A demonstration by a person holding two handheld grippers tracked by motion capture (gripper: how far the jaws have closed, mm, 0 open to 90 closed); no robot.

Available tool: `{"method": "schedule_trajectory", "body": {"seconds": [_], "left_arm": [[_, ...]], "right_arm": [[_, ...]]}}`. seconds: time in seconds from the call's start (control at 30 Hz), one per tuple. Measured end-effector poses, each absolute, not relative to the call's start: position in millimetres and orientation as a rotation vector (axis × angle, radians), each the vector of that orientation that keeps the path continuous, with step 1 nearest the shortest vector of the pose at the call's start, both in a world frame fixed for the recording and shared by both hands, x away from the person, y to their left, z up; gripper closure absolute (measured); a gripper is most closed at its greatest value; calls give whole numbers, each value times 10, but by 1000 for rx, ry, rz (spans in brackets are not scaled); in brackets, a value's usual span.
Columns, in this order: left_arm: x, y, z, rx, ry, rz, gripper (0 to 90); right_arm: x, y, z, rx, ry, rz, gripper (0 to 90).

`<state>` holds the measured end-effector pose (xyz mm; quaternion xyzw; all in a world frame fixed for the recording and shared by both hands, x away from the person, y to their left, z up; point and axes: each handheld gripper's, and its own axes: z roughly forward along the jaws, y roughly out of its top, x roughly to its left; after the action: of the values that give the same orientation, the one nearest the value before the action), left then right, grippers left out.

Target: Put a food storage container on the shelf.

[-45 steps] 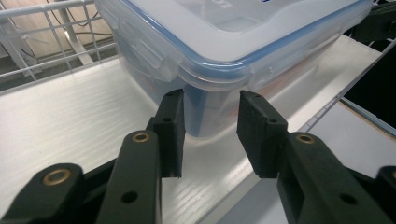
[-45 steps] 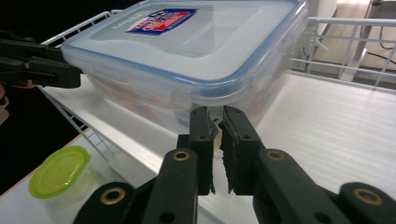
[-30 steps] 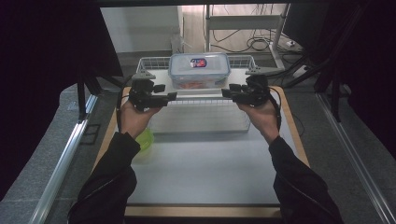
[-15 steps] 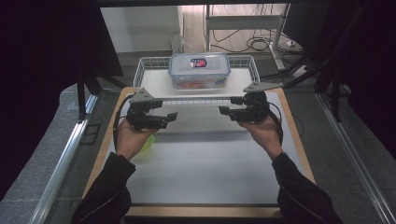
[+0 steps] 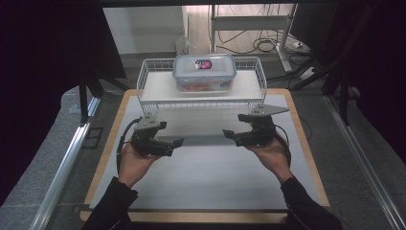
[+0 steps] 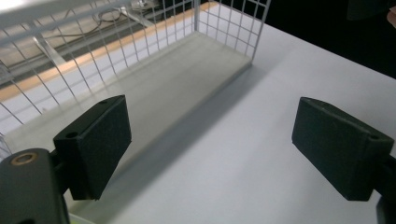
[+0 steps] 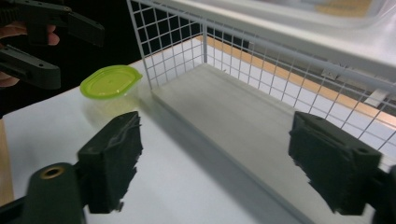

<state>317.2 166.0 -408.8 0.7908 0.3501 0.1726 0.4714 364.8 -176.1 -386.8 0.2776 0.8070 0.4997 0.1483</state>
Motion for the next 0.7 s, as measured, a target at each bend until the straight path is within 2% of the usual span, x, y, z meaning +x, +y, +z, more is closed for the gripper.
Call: {"method": "schedule_trajectory", "body": {"seconds": [0.13,0.3,0.5,0.7], "left_arm": [[3055,1637,-4235,1936,857,372,94],[2934,1644,-4393,1938,853,400,52],[2860,1660,-4549,1927,868,347,46],[2765,1627,-4741,1961,869,414,32]], "right_arm": [[3575,-1794,-3970,793,2331,1459,106],[3498,-1836,-4094,782,2342,1447,48],[3396,-1870,-4303,801,2381,1442,36],[3293,-1881,-4436,803,2404,1436,32]]}}
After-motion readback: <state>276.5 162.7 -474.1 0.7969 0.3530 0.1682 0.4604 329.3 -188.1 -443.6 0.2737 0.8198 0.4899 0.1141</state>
